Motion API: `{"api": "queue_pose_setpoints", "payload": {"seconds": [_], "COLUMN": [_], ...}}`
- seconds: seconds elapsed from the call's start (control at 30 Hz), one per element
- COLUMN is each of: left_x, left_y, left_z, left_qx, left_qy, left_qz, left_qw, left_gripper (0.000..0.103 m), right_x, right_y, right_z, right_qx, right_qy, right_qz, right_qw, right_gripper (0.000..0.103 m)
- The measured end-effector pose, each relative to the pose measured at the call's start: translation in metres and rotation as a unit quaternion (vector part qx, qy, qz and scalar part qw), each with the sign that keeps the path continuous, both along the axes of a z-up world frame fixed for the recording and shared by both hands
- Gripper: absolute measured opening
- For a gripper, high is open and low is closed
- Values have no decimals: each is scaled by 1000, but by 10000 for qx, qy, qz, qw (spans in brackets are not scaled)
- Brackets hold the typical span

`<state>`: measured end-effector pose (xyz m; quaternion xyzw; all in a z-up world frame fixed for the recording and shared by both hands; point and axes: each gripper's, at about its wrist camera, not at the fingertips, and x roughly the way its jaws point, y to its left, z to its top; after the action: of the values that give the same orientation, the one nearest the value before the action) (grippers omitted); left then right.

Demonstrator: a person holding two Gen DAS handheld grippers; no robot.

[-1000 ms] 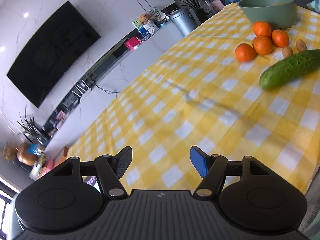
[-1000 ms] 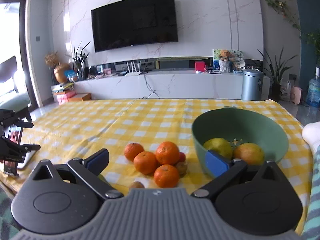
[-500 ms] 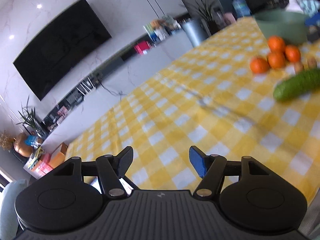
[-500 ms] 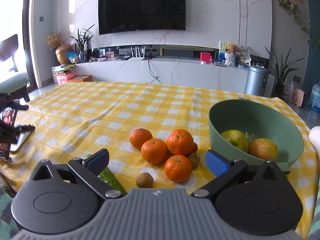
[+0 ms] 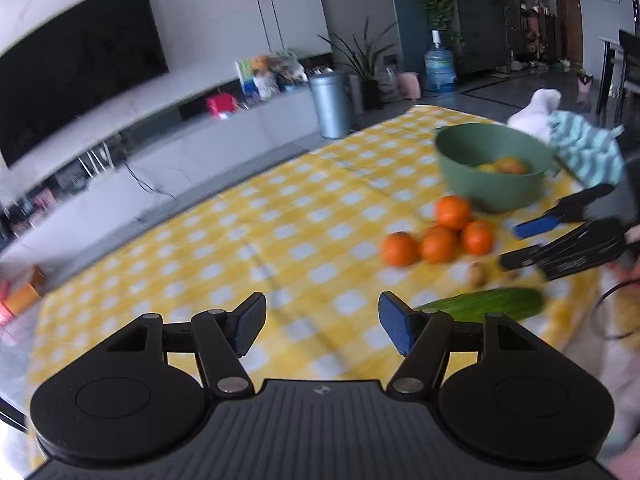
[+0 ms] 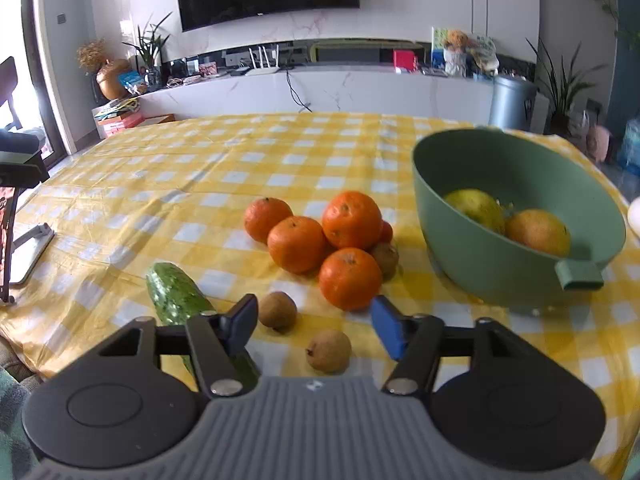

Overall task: Organize fruits
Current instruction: 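Grasp the small brown kiwi with the right gripper while the left gripper grasps the cucumber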

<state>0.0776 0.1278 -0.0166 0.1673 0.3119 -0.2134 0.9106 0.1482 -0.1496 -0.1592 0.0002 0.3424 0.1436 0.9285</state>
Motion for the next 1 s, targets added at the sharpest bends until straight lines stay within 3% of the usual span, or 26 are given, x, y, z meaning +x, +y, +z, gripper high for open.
{"api": "queue_pose_setpoints", "payload": {"seconds": [0.13,0.23,0.37,0.5,0.67,0.83,1.0], "left_x": [3,6,10,19,25,31,31], "left_y": [-24,-36,-52,-64,-76,-87,-93], "left_z": [3,1,-3,-17,-35,-51,-65], "left_qx": [-363,-653,-1015,-1429,-1869,-1900,-2034], "left_qy": [619,1132,1538,2002,2369,2585,2740], "left_qz": [59,304,728,1331,1914,2620,3190], "left_qw": [9974,9910,9802,9601,9340,9102,8842], "left_gripper": [71,64,63,63,64,71,74], "right_x": [2,4,6,9,11,13,11], "right_y": [-6,-9,-12,-14,-16,-22,-25], "right_z": [-5,-7,-10,-15,-20,-23,-21], "right_qx": [77,174,295,408,431,498,533], "right_qy": [154,226,315,467,568,652,621], "right_qz": [6,30,54,124,158,127,91], "right_qw": [9999,9996,9991,9980,9973,9965,9966], "right_gripper": [48,46,46,38,37,25,25]}}
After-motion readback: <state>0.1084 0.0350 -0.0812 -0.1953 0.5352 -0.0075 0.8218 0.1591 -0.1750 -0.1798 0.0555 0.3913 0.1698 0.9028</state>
